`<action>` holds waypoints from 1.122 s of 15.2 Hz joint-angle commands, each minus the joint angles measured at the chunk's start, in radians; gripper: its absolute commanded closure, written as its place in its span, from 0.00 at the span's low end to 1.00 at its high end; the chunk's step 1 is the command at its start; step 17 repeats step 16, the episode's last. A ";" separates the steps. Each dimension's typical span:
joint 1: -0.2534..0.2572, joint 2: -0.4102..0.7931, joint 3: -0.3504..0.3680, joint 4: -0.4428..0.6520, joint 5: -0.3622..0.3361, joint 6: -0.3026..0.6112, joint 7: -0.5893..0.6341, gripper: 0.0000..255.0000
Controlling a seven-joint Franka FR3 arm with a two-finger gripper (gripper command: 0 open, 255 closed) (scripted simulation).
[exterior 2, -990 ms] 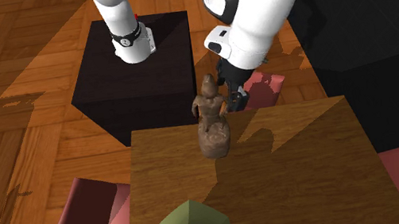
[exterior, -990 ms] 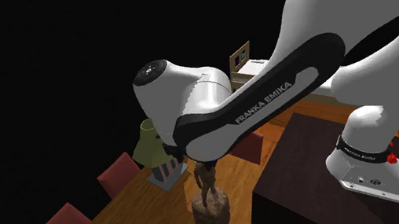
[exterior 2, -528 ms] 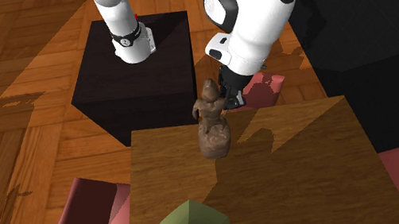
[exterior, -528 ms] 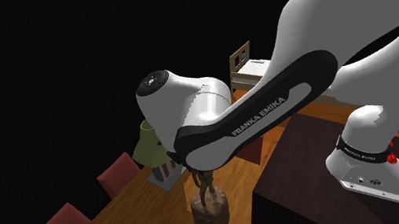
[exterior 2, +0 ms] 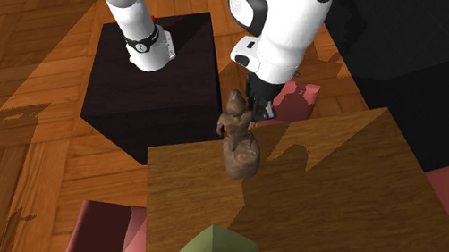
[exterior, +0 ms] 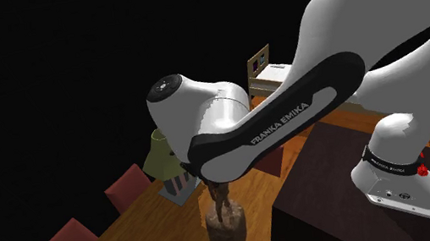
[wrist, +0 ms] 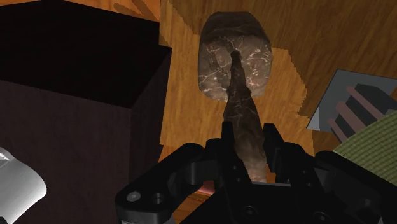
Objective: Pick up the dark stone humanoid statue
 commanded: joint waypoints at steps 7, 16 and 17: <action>0.088 0.057 -0.106 0.027 -0.070 -0.076 0.032 1.00; 0.176 0.103 -0.209 0.065 -0.126 -0.155 0.057 1.00; 0.176 0.103 -0.209 0.065 -0.126 -0.155 0.057 1.00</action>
